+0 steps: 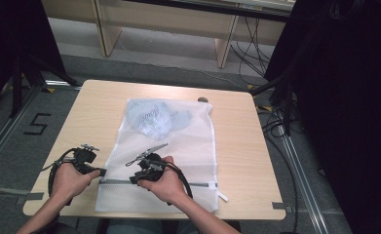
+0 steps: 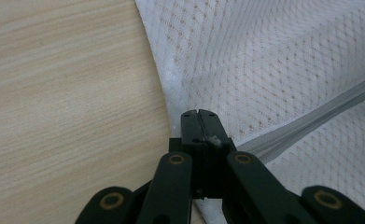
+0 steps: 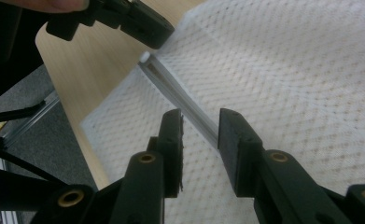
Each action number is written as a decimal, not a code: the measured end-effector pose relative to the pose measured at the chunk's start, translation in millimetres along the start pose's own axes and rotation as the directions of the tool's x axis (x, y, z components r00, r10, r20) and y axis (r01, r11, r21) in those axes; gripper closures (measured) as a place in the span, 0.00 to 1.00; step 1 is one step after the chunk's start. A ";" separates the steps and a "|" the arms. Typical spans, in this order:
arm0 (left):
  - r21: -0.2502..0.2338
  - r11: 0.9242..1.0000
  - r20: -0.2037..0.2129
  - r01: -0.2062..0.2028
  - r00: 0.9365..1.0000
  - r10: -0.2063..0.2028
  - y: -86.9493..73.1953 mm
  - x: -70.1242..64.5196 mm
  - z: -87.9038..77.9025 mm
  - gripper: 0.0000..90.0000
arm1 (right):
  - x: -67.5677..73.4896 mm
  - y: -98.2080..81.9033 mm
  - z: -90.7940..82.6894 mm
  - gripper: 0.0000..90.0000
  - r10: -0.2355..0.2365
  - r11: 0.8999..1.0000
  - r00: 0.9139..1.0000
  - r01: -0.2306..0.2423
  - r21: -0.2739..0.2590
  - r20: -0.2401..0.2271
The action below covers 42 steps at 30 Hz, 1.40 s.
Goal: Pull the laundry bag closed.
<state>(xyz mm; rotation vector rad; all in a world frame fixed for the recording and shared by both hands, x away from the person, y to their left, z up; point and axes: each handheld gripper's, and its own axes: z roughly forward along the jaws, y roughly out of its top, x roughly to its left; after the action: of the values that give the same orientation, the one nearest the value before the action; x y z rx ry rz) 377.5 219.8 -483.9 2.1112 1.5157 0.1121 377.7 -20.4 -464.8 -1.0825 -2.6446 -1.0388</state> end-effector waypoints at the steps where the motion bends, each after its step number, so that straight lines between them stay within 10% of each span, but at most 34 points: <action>1: 0.005 1.000 -0.001 -0.002 1.000 0.002 -0.2 0.1 0.3 0.99 | 0.8 1.0 0.4 0.79 -0.005 1.000 1.000 0.005 -0.006 -0.014; 25: 0.069 0.997 0.001 0.032 0.999 -0.033 -2.7 2.5 6.1 0.99 | 27.6 20.0 41.2 0.80 -0.053 0.998 0.997 0.054 0.020 -0.051; 42: 0.086 0.996 0.017 0.023 1.000 -0.025 -1.0 5.5 7.6 0.99 | 29.2 25.5 63.5 0.77 0.011 0.999 0.997 -0.008 0.046 -0.072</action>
<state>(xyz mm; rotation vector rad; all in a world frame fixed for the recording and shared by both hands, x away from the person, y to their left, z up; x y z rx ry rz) 381.4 222.2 -492.2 2.1540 1.5599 0.0192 382.5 49.7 -489.3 -1.0275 -2.5912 -0.9905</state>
